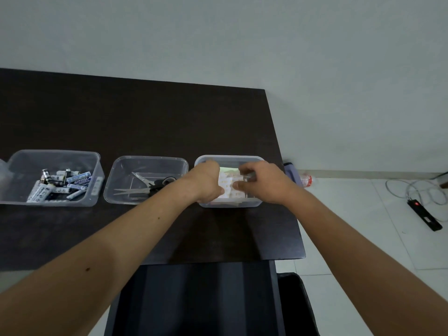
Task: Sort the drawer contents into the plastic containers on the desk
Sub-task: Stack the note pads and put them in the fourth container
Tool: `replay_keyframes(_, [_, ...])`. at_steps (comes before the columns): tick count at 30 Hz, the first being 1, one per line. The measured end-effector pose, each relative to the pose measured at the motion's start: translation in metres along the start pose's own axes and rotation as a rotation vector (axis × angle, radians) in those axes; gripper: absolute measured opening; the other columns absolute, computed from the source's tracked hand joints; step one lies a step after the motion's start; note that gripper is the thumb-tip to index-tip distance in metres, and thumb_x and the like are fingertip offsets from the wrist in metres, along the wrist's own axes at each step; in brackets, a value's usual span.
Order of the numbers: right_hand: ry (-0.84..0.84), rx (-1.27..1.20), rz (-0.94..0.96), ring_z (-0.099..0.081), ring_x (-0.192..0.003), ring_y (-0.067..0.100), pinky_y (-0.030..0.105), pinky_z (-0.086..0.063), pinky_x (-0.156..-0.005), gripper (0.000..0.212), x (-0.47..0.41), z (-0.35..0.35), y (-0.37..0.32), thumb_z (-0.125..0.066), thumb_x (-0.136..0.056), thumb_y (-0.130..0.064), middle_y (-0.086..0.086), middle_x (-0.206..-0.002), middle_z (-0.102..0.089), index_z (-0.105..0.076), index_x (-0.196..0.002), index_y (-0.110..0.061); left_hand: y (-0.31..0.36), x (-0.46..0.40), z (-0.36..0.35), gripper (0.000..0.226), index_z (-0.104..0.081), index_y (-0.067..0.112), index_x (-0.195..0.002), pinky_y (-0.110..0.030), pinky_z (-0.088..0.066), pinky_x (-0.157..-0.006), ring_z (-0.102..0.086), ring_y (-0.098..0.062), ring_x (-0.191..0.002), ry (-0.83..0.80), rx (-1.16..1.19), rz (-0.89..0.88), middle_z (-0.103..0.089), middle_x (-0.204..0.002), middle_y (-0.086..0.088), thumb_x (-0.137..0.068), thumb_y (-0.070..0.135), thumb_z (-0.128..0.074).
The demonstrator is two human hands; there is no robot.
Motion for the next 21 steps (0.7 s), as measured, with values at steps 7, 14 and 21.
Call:
replay_keyframes(7, [0.272, -0.223, 0.103, -0.062, -0.115, 0.006, 0.005, -0.046, -0.091, 0.051, 0.029, 0.013, 0.002, -0.082, -0.09, -0.025, -0.006, -0.133, -0.066, -0.064, -0.138, -0.02, -0.023, 0.018, 0.002, 0.073, -0.042, 0.016, -0.153, -0.041, -0.056, -0.105, -0.063, -0.021, -0.126, 0.237, 0.505, -0.129, -0.059, -0.144, -0.006, -0.091, 0.014, -0.081])
replay_keyframes(14, [0.373, -0.371, 0.178, -0.067, -0.117, 0.004, 0.014, -0.053, -0.096, 0.045, 0.066, 0.015, 0.006, -0.083, -0.089, -0.029, -0.01, -0.13, -0.07, -0.067, -0.131, -0.025, -0.04, 0.059, -0.001, 0.053, -0.061, 0.023, -0.134, -0.025, -0.059, -0.097, -0.069, -0.007, -0.113, 0.374, 0.715, -0.243, -0.068, -0.124, 0.007, -0.087, 0.015, -0.084])
replay_keyframes(21, [0.344, -0.475, 0.215, -0.069, -0.115, 0.001, 0.02, -0.056, -0.099, 0.045, 0.128, -0.012, 0.005, -0.085, -0.087, -0.024, -0.009, -0.126, -0.073, -0.068, -0.129, -0.021, -0.06, 0.12, -0.031, 0.041, -0.07, 0.021, -0.121, -0.02, -0.058, -0.094, -0.073, -0.007, -0.109, 0.452, 0.864, -0.294, -0.075, -0.114, 0.001, -0.086, 0.008, -0.084])
Point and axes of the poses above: each hand's wrist, its own x-axis away from the middle knuckle, its own z-axis out of the back of the hand, y = z × x, the point moved 9 cm from there along -x, towards the middle knuckle
